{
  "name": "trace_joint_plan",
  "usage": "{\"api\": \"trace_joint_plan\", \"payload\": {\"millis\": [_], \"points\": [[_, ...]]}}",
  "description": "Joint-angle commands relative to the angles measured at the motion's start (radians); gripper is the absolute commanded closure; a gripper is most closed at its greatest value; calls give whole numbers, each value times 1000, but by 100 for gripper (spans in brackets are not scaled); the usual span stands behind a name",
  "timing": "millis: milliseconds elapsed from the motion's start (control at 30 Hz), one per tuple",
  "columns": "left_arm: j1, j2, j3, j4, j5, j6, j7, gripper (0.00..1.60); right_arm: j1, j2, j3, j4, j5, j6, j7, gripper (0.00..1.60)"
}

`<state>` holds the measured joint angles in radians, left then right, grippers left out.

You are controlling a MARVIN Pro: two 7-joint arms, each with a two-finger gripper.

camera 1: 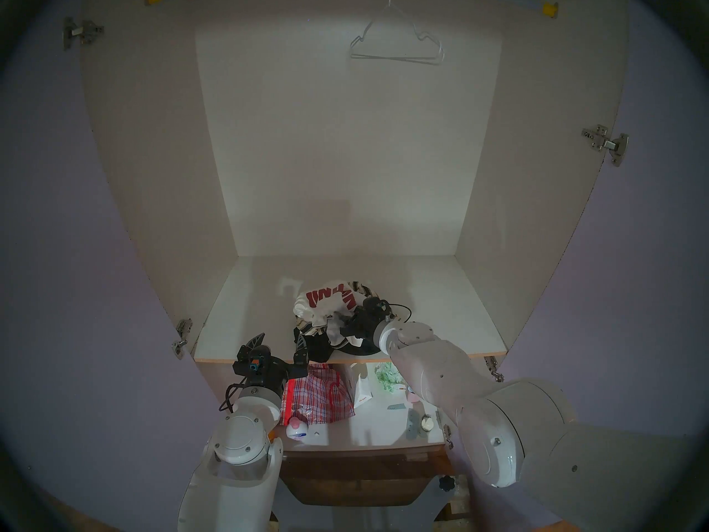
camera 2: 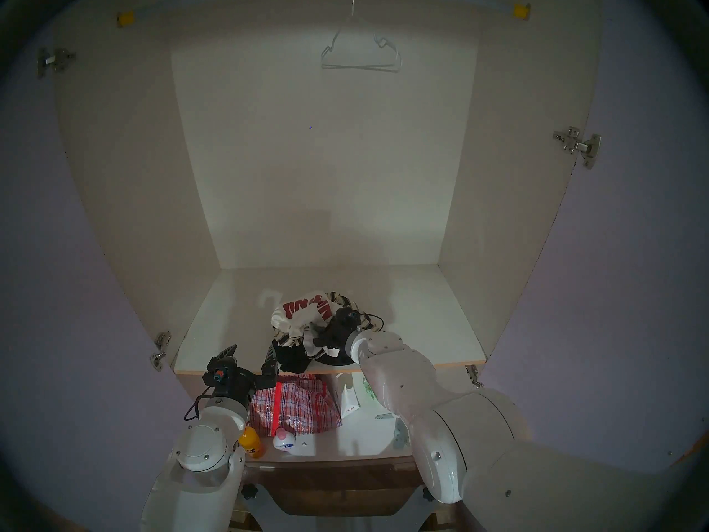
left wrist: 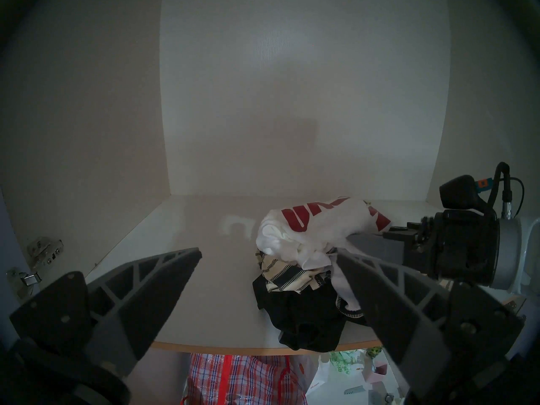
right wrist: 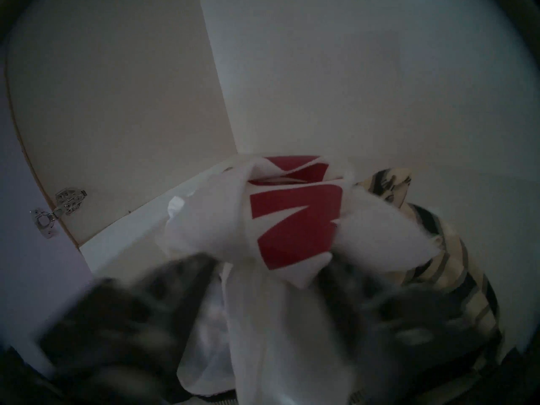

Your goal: Sort tops into two piles: light colors and dark colors

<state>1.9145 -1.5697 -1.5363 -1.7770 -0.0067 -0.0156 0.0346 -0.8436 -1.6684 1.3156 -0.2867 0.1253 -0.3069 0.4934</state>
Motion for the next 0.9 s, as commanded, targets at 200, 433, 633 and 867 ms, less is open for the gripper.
{"api": "trace_joint_plan", "payload": {"millis": [200,433,633,867], "points": [[-7,1,3,-28,-2,-5,-5,0,7,-2,-1,-39,-11,-124,-41,160],[-7,1,3,-28,-2,-6,-5,0,-10,26,-22,-103,-31,-100,29,160],[-7,1,3,-28,-2,-6,-5,0,-127,80,-89,-242,-75,-49,65,152],[-7,1,3,-29,-2,-5,-5,0,-269,162,-108,-487,-60,69,59,151]]}}
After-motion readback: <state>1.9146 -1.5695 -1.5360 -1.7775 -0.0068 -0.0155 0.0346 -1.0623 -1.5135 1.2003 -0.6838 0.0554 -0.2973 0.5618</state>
